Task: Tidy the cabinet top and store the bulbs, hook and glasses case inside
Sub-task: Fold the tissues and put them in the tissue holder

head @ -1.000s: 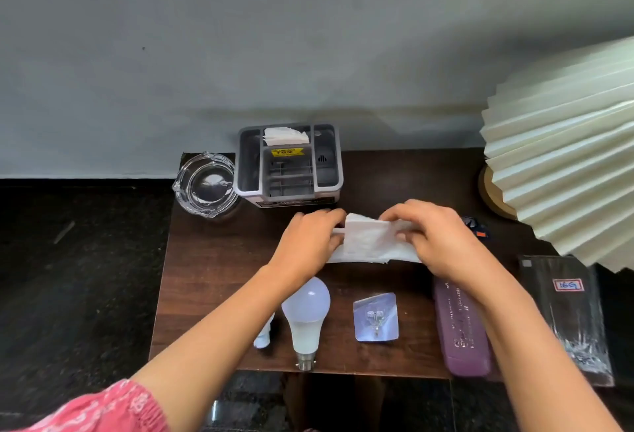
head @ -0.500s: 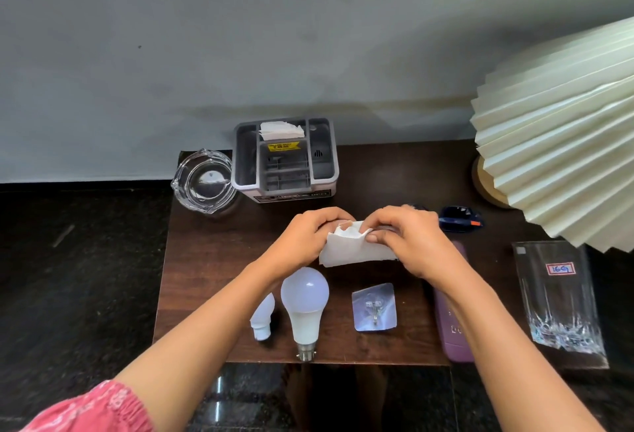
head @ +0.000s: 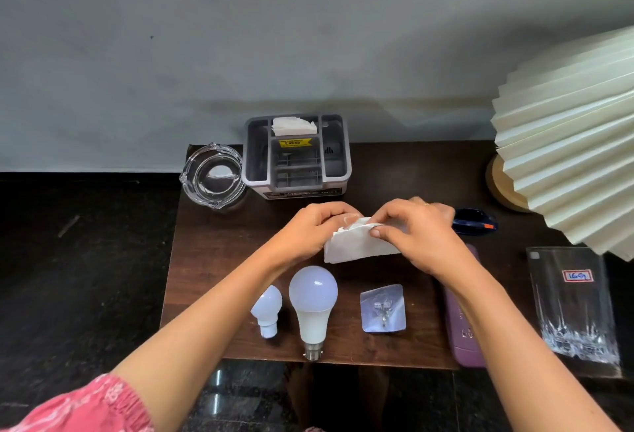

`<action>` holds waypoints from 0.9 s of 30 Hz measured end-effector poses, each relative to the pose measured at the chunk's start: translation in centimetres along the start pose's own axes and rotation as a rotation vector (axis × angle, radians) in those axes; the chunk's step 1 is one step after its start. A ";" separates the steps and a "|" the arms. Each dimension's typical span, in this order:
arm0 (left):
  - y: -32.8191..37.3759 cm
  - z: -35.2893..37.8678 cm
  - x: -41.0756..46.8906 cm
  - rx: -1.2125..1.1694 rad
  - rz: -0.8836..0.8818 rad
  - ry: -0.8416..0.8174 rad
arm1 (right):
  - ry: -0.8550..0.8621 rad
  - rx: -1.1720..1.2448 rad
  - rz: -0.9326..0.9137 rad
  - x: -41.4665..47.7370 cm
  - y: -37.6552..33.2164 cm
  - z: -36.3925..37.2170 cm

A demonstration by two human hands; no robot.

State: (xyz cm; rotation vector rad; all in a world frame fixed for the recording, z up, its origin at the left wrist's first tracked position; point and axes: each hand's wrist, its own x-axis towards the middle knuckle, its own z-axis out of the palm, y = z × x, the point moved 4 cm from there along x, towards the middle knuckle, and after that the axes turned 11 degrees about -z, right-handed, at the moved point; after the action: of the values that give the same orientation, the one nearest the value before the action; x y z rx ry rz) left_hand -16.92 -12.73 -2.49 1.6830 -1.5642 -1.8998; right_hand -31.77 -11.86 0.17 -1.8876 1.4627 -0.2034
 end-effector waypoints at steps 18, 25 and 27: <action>0.4 -2.5 -5.1 -0.323 0.261 0.637 | 0.361 0.102 -0.028 -0.6 -2.4 -0.9; 3.1 -6.0 -6.2 -0.185 0.435 0.694 | 0.451 0.207 -0.120 1.5 -6.0 -1.9; 3.9 -7.2 -6.4 -0.139 0.477 0.750 | 0.469 0.234 -0.128 2.5 -6.9 -2.0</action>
State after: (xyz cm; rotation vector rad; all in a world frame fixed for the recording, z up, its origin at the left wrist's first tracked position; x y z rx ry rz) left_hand -10.83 -14.16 5.73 1.5131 -1.3109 -0.9530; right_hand -26.63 -14.37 5.18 -1.8128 1.5319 -0.8894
